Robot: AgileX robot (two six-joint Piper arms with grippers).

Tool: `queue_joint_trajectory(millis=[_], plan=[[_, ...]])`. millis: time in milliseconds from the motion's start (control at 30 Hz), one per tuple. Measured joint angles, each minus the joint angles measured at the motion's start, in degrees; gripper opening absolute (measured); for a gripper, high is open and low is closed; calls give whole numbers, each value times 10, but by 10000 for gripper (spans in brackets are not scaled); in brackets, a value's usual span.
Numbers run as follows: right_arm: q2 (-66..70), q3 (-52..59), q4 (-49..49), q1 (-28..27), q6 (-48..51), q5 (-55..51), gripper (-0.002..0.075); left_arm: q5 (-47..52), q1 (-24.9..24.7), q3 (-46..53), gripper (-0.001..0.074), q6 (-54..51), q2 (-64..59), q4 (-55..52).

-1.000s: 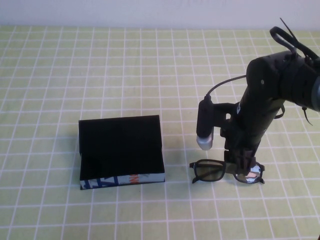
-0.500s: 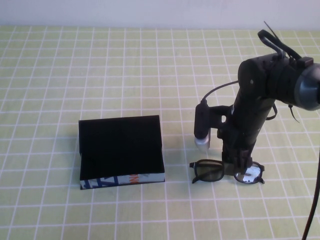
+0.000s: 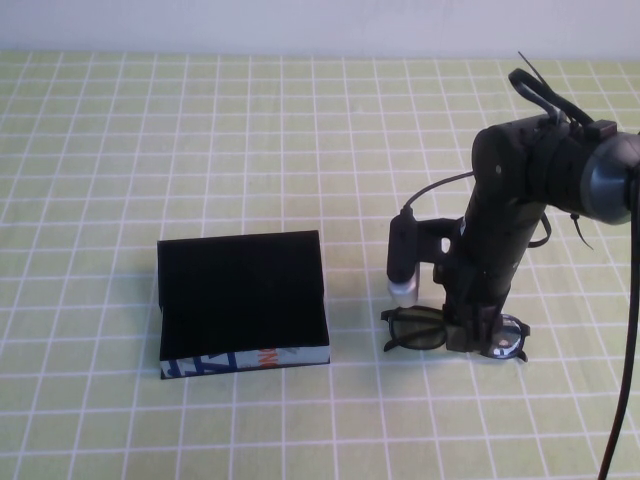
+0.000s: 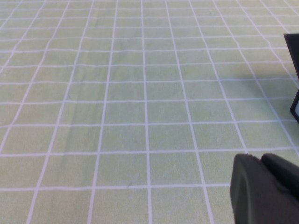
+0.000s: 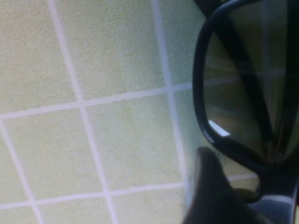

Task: Return glasses to glasses case
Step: Pick up the glasses from the table

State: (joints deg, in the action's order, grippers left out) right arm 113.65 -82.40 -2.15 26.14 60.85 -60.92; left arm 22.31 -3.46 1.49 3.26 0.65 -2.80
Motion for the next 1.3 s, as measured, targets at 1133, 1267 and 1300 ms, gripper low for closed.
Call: queue_joint_trajectory(millis=[1133, 1267, 1300], plan=[[9, -23, -9, 0, -14, -44, 58, 0, 0, 0, -2, 0, 0, 0], [8, -25, -9, 0, -28, -52, 58, 0, 0, 0, -2, 0, 0, 0], [6, -25, -8, 3, -39, -56, 58, 0, 0, 0, -2, 0, 0, 0]])
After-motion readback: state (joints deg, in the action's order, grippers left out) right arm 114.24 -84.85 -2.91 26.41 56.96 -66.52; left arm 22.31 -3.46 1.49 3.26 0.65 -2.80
